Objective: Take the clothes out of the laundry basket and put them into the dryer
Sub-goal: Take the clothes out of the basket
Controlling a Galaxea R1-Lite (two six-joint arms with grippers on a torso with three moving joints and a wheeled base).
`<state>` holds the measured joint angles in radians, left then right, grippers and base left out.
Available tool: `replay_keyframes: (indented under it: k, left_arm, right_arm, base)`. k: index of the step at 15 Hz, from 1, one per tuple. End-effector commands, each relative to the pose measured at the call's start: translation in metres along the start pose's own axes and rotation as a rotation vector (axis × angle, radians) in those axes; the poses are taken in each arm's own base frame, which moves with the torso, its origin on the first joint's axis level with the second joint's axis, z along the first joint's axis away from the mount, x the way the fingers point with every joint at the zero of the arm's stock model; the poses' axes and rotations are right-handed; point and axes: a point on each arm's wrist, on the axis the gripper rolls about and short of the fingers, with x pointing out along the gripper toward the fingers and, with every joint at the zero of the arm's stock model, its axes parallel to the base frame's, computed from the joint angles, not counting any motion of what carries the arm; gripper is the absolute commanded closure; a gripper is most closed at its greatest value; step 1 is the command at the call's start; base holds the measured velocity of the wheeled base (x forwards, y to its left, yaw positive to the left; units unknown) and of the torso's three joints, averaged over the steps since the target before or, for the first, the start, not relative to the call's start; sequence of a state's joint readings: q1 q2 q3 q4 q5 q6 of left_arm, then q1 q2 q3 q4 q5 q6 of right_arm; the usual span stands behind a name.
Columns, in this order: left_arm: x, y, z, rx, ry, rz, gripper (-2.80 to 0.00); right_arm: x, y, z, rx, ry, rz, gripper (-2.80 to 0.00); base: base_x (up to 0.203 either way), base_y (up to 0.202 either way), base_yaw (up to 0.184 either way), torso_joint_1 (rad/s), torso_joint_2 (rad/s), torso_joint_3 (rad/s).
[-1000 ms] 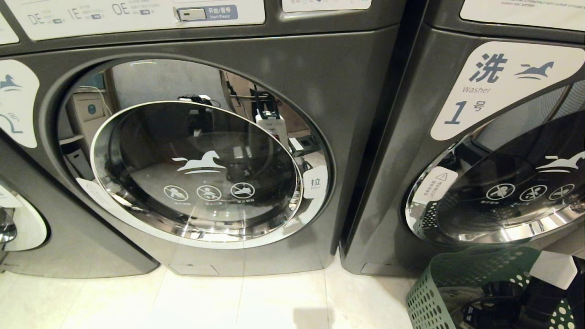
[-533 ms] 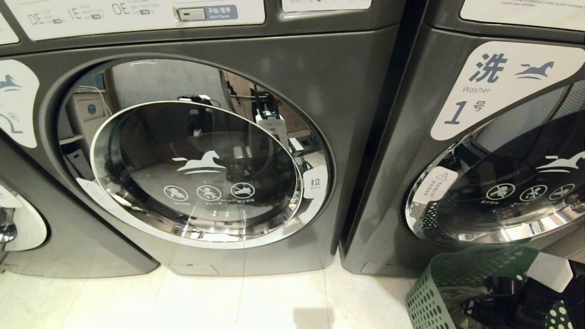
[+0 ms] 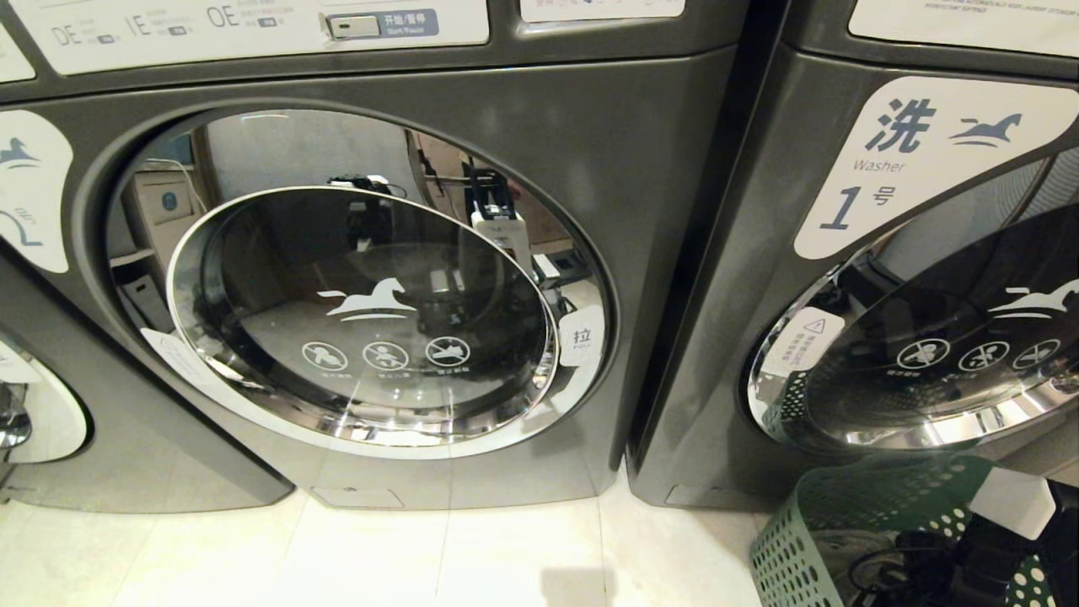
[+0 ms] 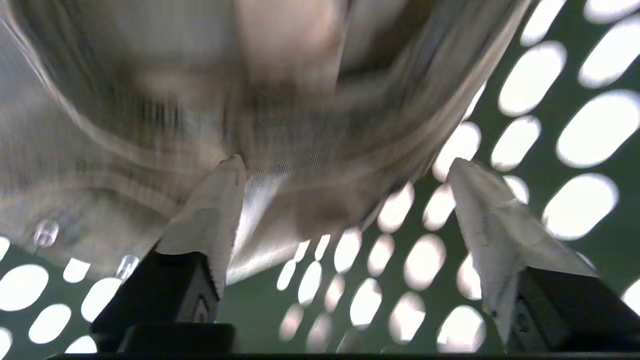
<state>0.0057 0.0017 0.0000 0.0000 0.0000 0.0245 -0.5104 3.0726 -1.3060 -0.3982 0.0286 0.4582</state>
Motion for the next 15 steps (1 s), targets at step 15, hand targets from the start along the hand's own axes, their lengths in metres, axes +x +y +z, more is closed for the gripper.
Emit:
replay_keyframes:
  k: [15]
  left_arm:
    - [0.000,0.000,0.000,0.000,0.000,0.000,0.00]
  right_arm:
    - [-0.006,0.045,0.031,0.207,-0.040,0.443,-2.80]
  base:
    - [0.000,0.000,0.000,0.000,0.00,0.000]
